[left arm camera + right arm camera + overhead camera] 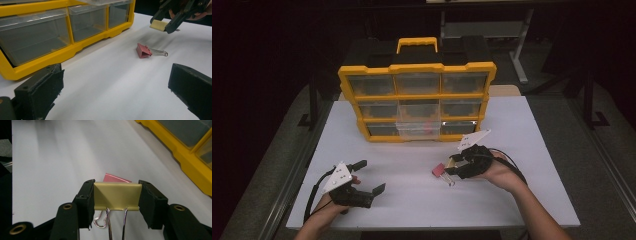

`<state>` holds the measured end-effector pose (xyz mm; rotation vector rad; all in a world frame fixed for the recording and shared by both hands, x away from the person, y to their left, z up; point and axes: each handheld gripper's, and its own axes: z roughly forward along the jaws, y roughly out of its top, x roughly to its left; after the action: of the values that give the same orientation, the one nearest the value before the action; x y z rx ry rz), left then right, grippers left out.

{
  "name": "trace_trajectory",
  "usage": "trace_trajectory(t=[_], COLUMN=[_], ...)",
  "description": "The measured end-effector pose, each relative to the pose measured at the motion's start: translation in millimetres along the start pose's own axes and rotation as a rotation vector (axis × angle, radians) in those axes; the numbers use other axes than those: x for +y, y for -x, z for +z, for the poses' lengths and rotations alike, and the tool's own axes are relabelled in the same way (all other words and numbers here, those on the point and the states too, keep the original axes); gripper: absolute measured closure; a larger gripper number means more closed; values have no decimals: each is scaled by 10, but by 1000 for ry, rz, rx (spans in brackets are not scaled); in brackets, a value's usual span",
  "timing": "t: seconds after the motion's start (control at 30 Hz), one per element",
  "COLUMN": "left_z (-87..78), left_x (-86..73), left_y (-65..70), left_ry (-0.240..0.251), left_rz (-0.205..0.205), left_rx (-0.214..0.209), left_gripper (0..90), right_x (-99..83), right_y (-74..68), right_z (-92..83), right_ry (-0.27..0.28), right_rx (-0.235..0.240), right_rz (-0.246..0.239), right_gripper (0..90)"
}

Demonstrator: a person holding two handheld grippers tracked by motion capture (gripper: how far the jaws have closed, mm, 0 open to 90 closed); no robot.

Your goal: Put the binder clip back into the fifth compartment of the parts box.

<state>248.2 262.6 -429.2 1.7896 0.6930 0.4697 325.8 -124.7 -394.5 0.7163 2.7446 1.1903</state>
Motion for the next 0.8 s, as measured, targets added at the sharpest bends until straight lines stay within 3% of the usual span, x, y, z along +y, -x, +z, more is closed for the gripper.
trace_trajectory(t=[0.8], left_z=[-2], left_x=[5], left_y=[9], left_ry=[-8], left_rz=[-4], left_rx=[8], left_gripper=[0], right_x=[165], right_y=[102], right_z=[-262], right_ry=[41], right_rx=[-11], right_rz=[11], right_gripper=[489])
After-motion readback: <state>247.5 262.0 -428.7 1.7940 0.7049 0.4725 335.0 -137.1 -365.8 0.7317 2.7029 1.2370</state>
